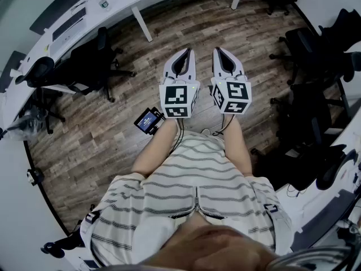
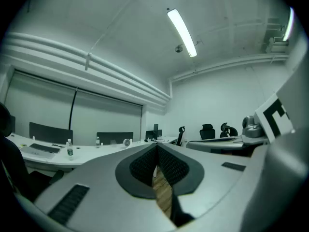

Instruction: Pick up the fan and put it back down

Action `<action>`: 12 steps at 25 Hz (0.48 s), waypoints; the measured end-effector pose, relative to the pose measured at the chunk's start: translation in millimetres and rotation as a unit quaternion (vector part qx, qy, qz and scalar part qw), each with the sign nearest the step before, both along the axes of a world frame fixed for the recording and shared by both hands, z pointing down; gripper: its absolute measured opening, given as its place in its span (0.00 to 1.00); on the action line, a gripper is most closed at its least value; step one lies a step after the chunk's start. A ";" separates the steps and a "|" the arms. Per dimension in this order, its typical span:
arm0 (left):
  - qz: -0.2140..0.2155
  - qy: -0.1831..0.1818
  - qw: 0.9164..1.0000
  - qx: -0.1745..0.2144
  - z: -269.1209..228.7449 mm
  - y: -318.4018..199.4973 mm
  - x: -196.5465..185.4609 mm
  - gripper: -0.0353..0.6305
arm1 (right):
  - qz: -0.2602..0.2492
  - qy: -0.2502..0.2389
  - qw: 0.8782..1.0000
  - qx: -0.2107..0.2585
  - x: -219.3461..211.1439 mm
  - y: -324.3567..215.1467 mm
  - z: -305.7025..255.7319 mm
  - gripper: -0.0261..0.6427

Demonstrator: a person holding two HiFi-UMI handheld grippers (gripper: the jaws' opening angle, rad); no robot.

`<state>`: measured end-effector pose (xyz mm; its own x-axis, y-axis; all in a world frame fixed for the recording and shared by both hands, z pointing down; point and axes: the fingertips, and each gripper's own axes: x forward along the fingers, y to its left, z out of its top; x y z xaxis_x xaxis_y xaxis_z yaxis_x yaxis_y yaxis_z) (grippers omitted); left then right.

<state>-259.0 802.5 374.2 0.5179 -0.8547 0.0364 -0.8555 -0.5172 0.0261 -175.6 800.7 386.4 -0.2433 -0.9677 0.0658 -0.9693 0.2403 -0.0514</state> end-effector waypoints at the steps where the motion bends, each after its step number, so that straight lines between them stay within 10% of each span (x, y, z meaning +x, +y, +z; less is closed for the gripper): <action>1: 0.000 0.000 1.000 0.000 -0.4 -2.3 1.9 0.06 | 0.000 0.000 1.000 0.000 1.5 -2.3 0.4 0.06; 12: -0.022 0.000 1.000 -0.004 6.0 -18.2 47.8 0.06 | -0.038 -0.012 0.999 0.004 40.9 -20.4 3.6 0.06</action>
<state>-211.2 784.3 380.3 0.4805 -0.8759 0.0429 -0.8770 -0.4796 0.0309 -134.7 780.2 390.0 -0.3178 -0.9467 0.0519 -0.9467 0.3137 -0.0731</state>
